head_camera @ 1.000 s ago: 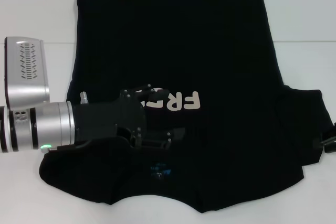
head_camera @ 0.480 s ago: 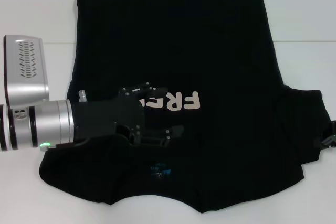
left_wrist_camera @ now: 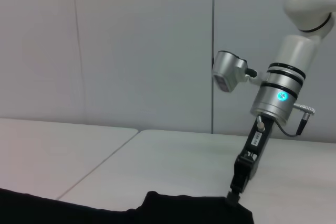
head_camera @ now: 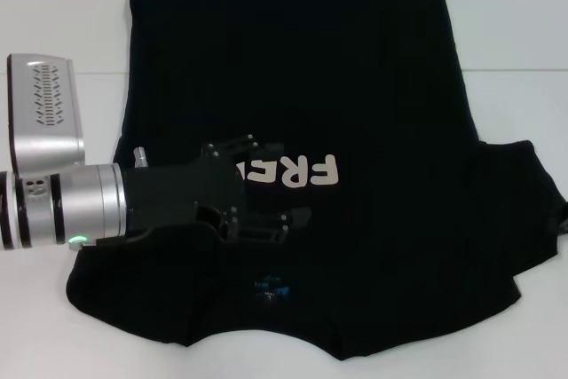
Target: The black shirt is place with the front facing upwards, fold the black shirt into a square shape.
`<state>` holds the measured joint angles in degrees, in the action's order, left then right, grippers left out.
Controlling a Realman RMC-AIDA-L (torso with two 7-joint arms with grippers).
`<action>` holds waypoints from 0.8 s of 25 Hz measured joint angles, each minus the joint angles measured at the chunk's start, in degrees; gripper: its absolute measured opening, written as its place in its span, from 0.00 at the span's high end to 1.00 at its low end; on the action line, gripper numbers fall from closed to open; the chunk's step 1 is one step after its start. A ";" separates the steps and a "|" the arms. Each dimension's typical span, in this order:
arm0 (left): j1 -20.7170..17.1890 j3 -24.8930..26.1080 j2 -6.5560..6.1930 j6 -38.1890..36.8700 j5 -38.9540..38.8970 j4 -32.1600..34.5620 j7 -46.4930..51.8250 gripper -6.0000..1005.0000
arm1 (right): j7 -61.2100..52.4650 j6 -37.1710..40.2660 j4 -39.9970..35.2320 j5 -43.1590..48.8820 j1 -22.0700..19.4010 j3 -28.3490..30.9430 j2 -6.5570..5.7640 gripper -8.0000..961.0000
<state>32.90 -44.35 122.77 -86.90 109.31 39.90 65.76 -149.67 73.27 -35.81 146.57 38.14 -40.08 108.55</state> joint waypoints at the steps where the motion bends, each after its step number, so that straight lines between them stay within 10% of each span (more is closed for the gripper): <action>1: 0.01 0.02 0.00 0.09 0.00 0.00 0.03 0.06 | 0.05 -0.79 -0.50 -0.15 -0.24 0.05 0.07 0.99; 20: -0.37 1.56 0.53 0.25 -0.34 -0.15 1.25 0.06 | 8.03 -7.16 -3.69 -0.60 -1.08 3.28 0.81 0.99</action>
<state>32.53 -42.79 123.30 -86.66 108.97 39.75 67.01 -141.63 66.11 -39.50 145.98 37.06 -36.80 109.37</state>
